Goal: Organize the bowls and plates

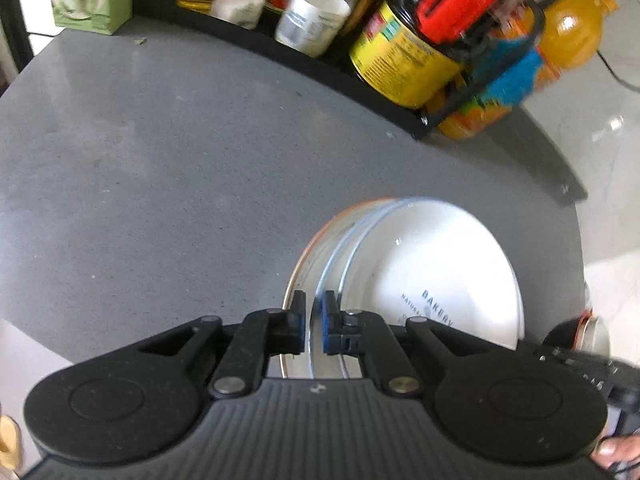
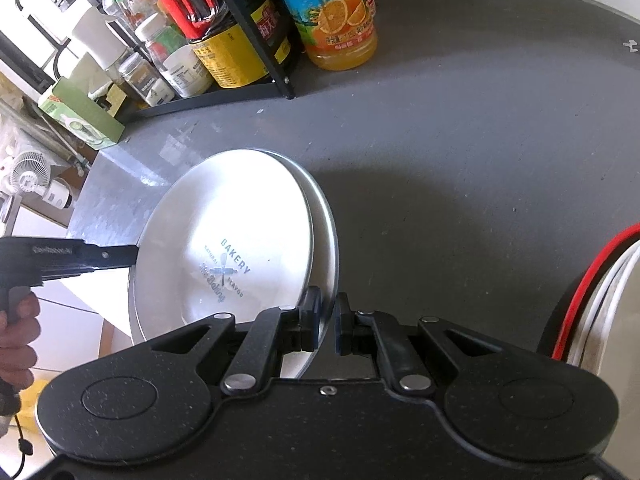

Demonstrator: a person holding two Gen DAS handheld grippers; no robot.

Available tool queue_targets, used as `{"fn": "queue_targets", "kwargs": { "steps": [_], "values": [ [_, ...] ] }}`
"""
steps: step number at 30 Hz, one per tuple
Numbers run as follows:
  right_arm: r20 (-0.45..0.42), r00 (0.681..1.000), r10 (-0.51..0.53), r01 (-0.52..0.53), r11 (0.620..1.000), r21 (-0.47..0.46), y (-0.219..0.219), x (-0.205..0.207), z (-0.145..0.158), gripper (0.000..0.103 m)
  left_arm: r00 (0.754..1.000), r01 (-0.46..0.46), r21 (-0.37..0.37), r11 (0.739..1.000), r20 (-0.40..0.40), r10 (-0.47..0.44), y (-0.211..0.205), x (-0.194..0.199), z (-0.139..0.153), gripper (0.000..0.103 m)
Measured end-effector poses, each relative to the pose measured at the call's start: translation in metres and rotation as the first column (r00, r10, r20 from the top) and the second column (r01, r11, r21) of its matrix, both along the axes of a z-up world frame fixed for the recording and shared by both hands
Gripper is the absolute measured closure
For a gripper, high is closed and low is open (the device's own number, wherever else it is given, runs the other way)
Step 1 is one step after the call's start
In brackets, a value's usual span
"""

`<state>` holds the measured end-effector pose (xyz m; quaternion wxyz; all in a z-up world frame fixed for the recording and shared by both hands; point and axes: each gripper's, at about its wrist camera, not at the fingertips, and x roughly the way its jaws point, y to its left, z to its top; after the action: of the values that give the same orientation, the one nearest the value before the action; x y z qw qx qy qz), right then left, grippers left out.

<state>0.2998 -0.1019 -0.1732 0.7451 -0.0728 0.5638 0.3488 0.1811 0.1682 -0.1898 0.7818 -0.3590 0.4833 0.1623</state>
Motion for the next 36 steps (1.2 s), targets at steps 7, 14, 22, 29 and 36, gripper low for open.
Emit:
{"fn": "queue_targets", "kwargs": {
  "steps": [7,14,22,29,36],
  "values": [
    [-0.003,1.0,0.007,-0.007,1.0,0.008,0.001,0.003,-0.002,0.097,1.0,-0.005,0.047,0.999,-0.024,0.006,0.004,-0.003,0.014,0.099],
    [0.013,1.0,0.02,-0.02,1.0,-0.016,0.01,-0.001,-0.008,0.095,0.999,-0.031,0.033,0.999,-0.043,0.032,0.005,-0.007,0.011,0.099],
    [0.02,1.0,-0.001,0.002,0.999,-0.046,0.013,0.001,-0.011,0.08,0.998,-0.05,0.033,0.998,-0.037,0.051,0.008,-0.01,0.014,0.098],
    [-0.006,0.995,-0.095,0.095,0.995,0.007,-0.004,0.009,-0.003,0.072,1.0,-0.027,0.065,0.997,-0.007,0.028,0.004,-0.001,0.023,0.059],
    [-0.046,0.994,-0.101,0.101,0.995,-0.002,0.007,0.004,-0.011,0.057,1.0,0.015,0.053,0.998,-0.018,-0.014,-0.001,0.006,0.012,0.056]
  ]
}}
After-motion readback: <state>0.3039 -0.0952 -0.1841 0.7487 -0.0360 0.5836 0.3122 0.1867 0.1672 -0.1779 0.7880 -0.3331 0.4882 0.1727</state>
